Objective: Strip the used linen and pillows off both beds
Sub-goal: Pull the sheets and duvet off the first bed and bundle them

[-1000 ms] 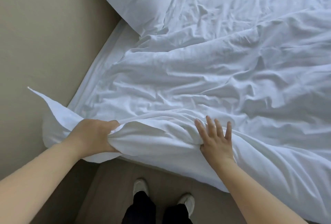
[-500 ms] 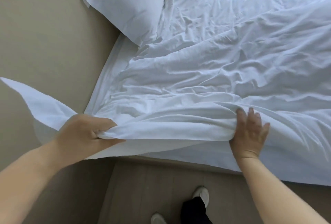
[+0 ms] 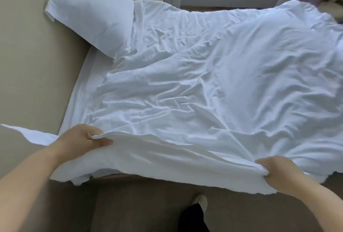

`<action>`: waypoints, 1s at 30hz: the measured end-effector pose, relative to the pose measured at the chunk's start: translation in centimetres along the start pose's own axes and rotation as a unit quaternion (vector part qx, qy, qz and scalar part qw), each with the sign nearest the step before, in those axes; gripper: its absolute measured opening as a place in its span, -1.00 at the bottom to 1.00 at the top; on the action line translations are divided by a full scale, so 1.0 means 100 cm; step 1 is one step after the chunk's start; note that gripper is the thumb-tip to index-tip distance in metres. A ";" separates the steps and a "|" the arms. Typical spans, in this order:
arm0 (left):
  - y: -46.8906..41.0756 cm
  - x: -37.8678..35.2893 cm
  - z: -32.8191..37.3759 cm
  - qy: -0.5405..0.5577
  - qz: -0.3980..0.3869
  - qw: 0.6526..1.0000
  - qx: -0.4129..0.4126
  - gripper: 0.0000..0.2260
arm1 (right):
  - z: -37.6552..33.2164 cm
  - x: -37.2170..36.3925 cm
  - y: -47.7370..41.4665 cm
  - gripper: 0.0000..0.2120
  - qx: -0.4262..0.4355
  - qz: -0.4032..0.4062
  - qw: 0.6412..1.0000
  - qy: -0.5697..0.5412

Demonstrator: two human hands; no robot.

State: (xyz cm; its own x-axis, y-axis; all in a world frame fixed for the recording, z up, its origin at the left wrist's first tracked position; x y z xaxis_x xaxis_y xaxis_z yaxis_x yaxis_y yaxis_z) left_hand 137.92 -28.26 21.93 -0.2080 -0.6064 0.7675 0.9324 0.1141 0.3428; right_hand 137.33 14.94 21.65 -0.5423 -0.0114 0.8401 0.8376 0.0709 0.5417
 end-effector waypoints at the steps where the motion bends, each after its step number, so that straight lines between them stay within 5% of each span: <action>1: -0.008 -0.004 0.000 -0.006 -0.019 1.000 0.009 -0.59 | 0.003 0.008 0.001 -0.68 -0.008 -0.006 1.000 -0.014; 6: -0.059 -0.006 0.017 -0.056 -0.002 0.998 0.032 -0.58 | 0.010 0.038 -0.051 -0.69 0.021 0.016 0.996 -0.080; 12: -0.148 -0.010 0.042 -0.167 0.077 0.982 0.040 -0.59 | 0.019 0.060 -0.160 -0.62 -0.014 0.166 0.975 -0.149; 16: -0.221 -0.009 0.038 -0.150 0.128 0.979 0.045 -0.38 | 0.020 0.091 -0.228 -0.44 0.036 0.249 0.950 -0.185; 19: -0.275 -0.003 0.056 -0.167 0.230 0.958 0.029 -0.60 | 0.019 0.134 -0.294 -0.45 0.069 0.283 0.936 -0.196; 22: -0.323 0.001 0.074 -0.190 0.310 0.928 0.087 -0.53 | 0.015 0.176 -0.367 -0.54 0.079 0.294 0.933 -0.190; 24: -0.350 -0.009 0.095 -0.170 0.286 0.935 0.123 -0.61 | 0.015 0.185 -0.423 -0.63 0.086 0.240 0.952 -0.168; 27: -0.370 -0.060 0.108 -0.213 0.139 0.962 0.097 -0.48 | 0.016 0.162 -0.473 -0.44 0.103 0.109 0.987 -0.064; 30: -0.377 -0.100 0.104 -0.219 0.030 0.970 0.106 -0.44 | 0.018 0.133 -0.484 -0.39 0.096 0.074 0.991 -0.059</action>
State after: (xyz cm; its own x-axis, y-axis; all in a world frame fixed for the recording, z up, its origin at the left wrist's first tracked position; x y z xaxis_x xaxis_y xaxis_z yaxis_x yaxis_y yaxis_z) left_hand 101.76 -18.27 6.93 -0.3043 -0.2077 0.9296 0.8749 0.3250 0.3590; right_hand 89.51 13.18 6.53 -0.4278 0.1287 0.8946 0.8868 0.2514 0.3879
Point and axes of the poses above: each hand's wrist, its own y-axis away from the middle knuckle, its own x-axis out of the back of the hand, z = x × y, the point moved 1 cm from there along -y, towards the middle knuckle, and after that the axes turned 2 degrees about -y, right-handed, at the moved point
